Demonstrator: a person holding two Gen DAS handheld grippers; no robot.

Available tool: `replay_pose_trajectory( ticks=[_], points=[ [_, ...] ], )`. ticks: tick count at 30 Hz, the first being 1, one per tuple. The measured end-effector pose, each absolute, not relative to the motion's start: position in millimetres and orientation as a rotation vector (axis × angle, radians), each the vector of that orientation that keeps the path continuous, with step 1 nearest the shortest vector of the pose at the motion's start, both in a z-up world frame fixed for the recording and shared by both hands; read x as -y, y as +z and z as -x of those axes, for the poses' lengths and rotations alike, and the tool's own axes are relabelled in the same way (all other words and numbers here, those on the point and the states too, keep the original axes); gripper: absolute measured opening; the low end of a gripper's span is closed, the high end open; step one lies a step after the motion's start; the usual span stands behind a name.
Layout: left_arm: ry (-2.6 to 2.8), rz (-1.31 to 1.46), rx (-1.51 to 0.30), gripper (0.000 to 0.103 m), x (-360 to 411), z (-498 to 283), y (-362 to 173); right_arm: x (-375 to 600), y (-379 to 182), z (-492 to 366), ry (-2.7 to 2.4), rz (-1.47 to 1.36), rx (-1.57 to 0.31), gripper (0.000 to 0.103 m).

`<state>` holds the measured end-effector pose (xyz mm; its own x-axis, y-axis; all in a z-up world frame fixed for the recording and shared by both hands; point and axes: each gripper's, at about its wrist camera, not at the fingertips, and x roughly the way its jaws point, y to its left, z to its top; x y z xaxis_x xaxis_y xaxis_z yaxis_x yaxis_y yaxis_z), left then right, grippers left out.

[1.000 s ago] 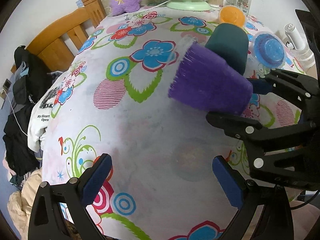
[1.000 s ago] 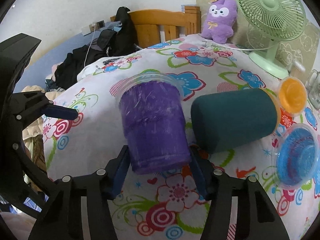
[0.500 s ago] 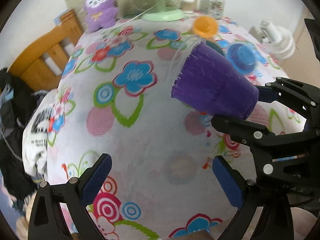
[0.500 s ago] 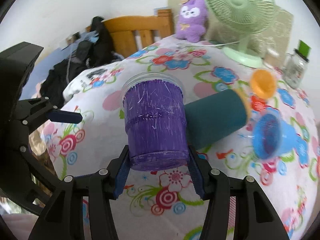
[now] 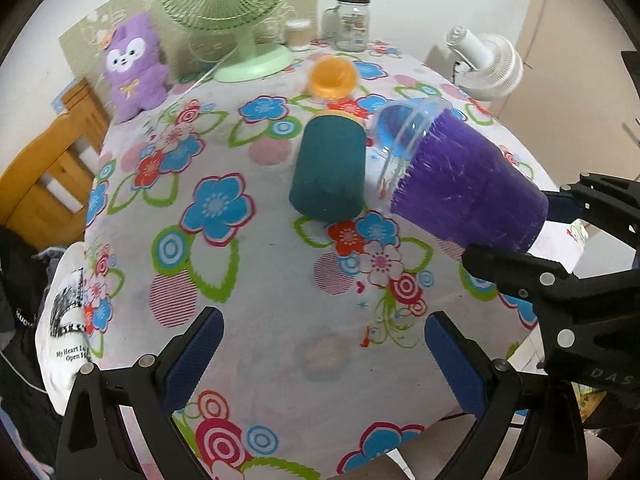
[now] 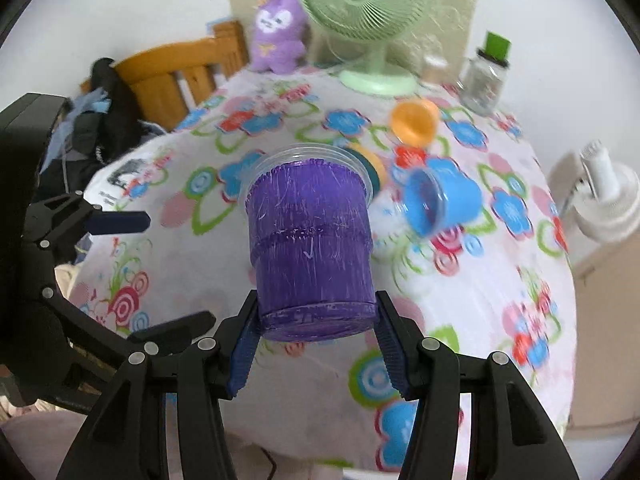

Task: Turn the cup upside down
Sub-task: 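Lift the purple cup and rotate it open end down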

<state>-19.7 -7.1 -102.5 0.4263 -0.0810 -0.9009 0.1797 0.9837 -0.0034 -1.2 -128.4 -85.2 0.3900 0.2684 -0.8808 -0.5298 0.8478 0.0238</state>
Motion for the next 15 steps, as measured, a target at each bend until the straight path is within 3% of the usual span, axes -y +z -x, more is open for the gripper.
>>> replay_pose_trajectory(
  ticks=[15],
  points=[
    [-0.096, 0.009, -1.164, 0.102, 9.6, 8.9, -122.5, 132.9, -103.3, -26.3, 0.465, 0.395, -1.352, 0.057]
  ],
)
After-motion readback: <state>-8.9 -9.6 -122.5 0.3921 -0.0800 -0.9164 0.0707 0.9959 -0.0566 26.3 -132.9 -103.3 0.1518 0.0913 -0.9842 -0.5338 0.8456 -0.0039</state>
